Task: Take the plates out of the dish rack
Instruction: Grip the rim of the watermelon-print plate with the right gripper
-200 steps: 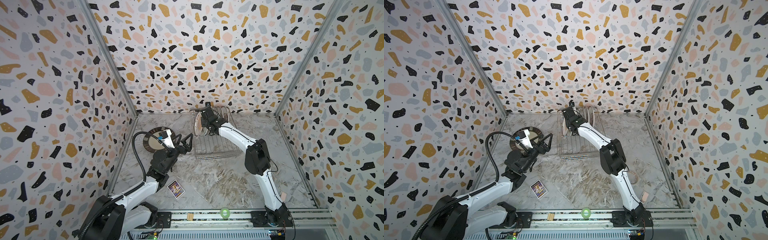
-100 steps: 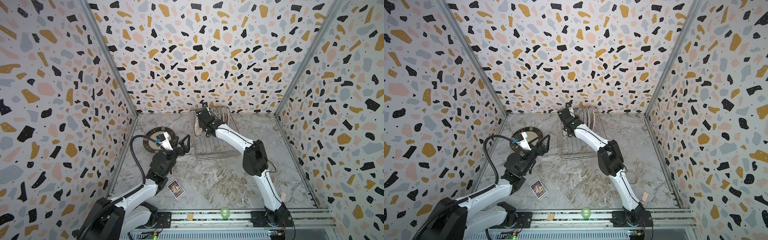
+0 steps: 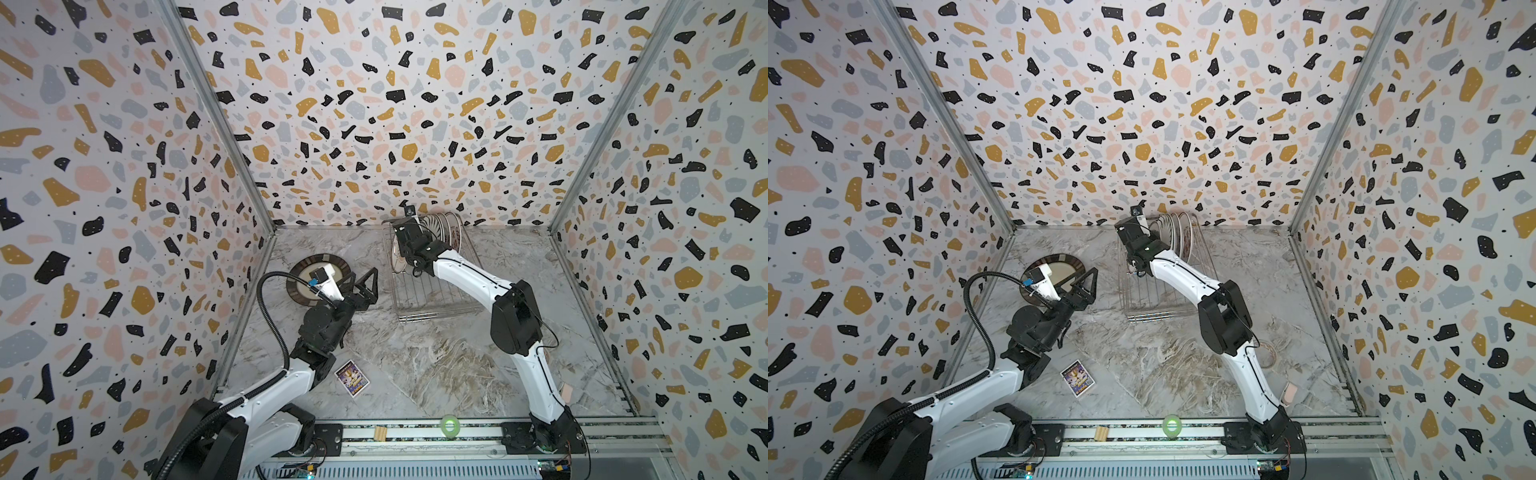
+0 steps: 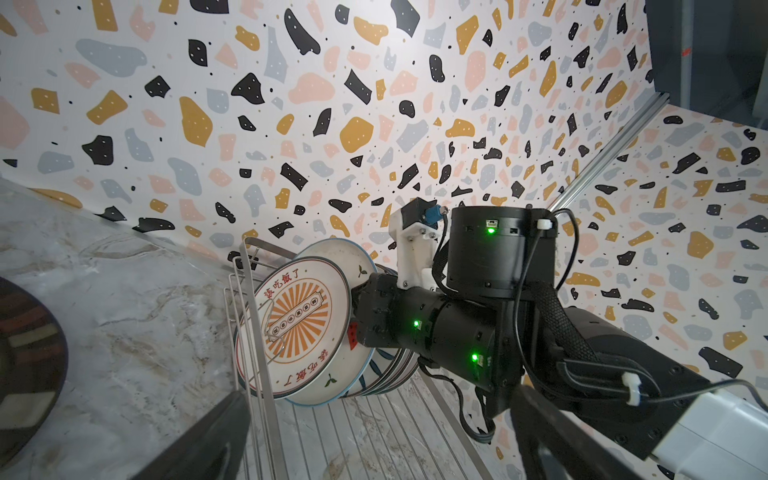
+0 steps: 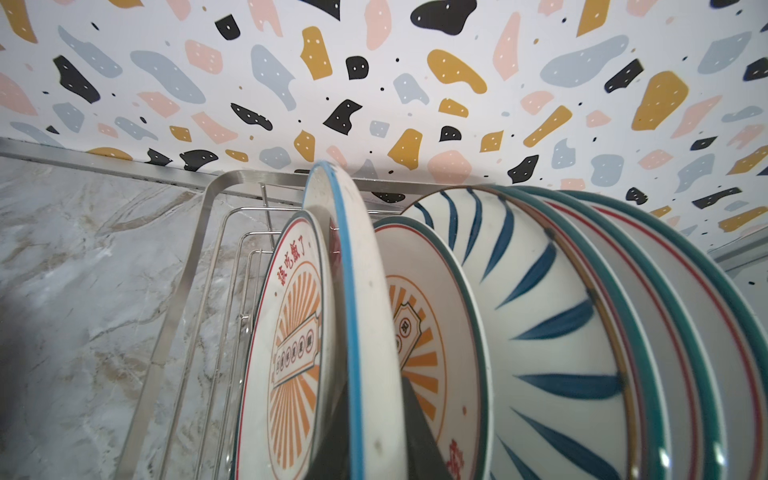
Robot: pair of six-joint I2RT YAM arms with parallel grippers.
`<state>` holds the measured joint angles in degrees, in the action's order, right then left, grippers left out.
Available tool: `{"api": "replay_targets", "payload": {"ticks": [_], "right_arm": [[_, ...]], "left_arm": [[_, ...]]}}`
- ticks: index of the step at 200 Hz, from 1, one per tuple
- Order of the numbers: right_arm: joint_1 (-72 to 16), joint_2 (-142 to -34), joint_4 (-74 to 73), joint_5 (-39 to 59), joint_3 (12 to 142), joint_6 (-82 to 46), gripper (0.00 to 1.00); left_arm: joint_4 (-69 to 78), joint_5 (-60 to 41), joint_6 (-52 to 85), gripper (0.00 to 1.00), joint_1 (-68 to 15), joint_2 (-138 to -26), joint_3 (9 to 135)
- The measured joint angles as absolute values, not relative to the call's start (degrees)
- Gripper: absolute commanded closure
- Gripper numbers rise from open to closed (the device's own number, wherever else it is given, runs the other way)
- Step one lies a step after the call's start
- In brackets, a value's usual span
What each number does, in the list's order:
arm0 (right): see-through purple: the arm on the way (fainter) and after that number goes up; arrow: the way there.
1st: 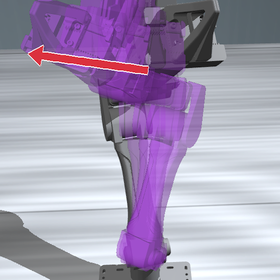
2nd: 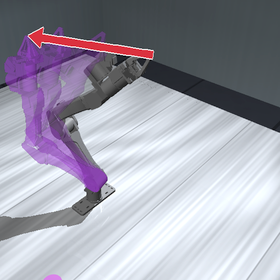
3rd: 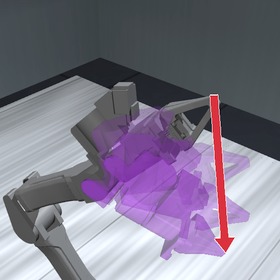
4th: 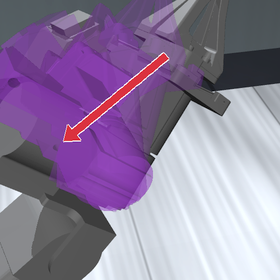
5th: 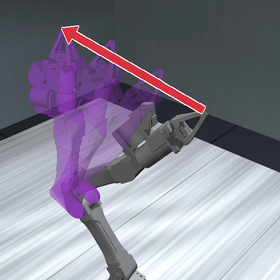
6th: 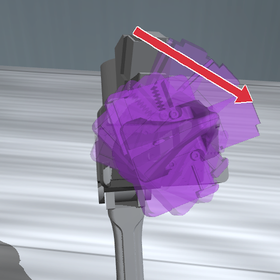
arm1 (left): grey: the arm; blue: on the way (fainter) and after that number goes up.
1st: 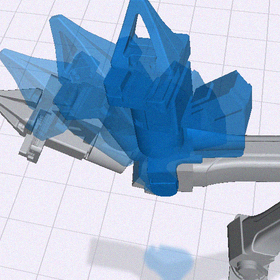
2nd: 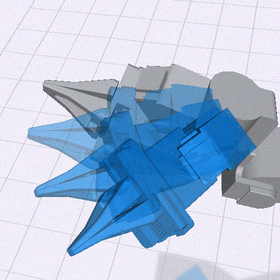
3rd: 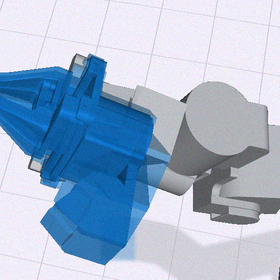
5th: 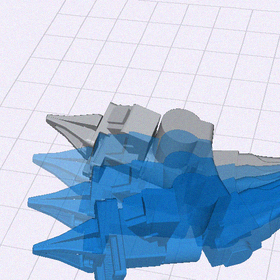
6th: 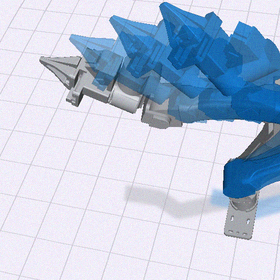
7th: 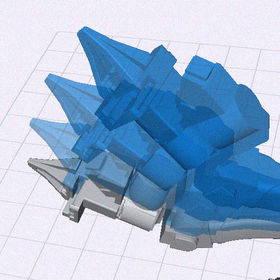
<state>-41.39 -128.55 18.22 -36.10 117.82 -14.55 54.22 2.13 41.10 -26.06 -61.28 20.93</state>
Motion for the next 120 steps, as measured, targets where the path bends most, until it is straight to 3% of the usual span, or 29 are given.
{"api": "replay_targets", "payload": {"ticks": [120], "right_arm": [[-43.05,-124.99,15.0,-42.78,115.9,-8.45,0.85]], "left_arm": [[52.27,3.01,41.15,0.0,-26.06,-57.87,20.95]]}}
